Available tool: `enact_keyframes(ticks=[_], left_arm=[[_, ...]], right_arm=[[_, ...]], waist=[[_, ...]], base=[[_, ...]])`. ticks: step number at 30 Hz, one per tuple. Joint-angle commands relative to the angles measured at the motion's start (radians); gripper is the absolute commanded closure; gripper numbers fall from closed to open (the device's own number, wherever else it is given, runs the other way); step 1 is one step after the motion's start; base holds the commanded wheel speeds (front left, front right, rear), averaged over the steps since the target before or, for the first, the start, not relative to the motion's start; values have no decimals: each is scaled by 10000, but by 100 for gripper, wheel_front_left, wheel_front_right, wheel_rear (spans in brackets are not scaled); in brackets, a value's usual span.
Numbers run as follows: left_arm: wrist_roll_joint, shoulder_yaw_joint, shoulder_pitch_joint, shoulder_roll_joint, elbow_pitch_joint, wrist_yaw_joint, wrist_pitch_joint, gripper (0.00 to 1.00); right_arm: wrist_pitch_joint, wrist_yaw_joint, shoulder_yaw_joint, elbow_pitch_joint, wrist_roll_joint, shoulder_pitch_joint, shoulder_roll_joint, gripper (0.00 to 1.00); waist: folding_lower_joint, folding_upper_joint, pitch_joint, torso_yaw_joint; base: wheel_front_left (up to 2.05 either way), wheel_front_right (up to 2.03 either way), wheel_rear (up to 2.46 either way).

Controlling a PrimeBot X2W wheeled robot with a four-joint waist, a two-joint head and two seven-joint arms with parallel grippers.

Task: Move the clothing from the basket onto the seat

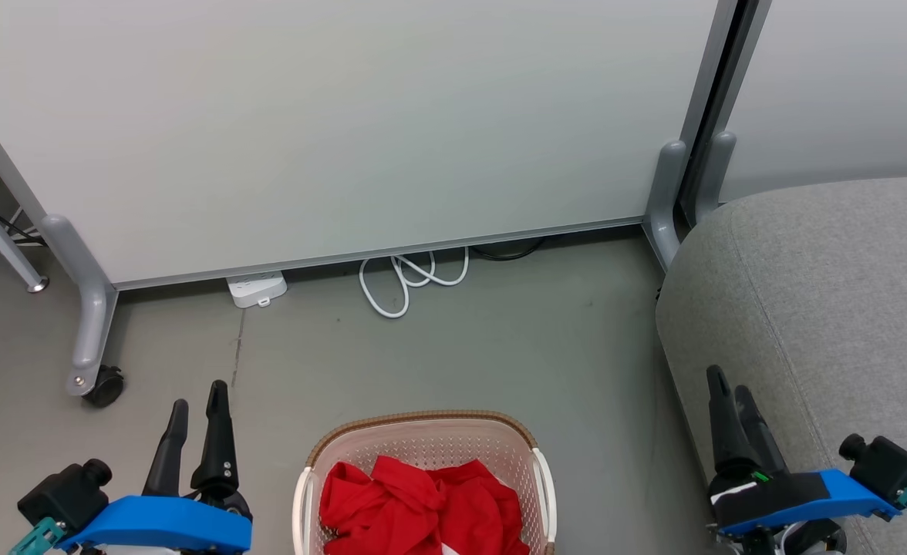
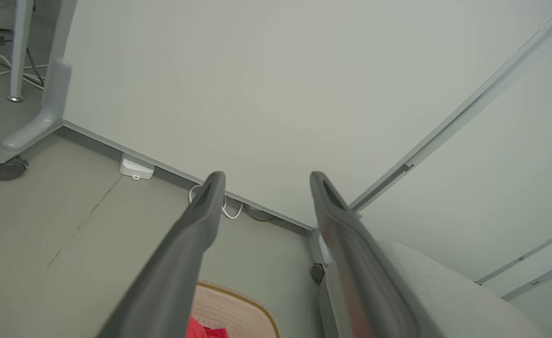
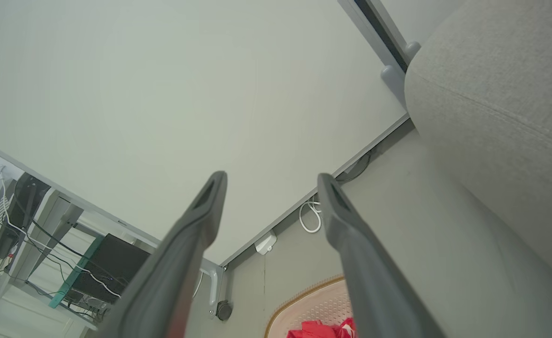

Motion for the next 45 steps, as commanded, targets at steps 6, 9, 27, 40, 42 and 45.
enact_keyframes(ticks=[6,9,27,40,42,45], left_arm=[[906,-186,-269,141,-35,70,-254,0],[1259,-259,-280,168,-9,82,-340,0],[3245,-562,-363,234,49,138,-831,0],[4399,-636,-374,228,72,122,-1129,0],[4565,-649,-374,222,76,106,-1172,0],[4808,-663,-368,215,99,81,-1233,0]], right_arm=[[-249,1,131,-46,-917,-280,-58,0],[-340,0,179,-32,-1272,-280,-58,0],[-832,0,418,36,-3259,-324,-40,0],[-1125,0,542,96,-4432,-358,-33,0],[-1169,0,563,116,-4595,-359,-33,0],[-1227,0,602,144,-4830,-342,-32,0]], waist=[[0,0,1,4],[0,0,4,3],[0,0,45,6],[0,0,63,4],[0,0,63,5],[0,0,63,1]], base=[[0,0,0],[0,0,0],[0,0,0],[0,0,0],[0,0,0],[0,0,0]])
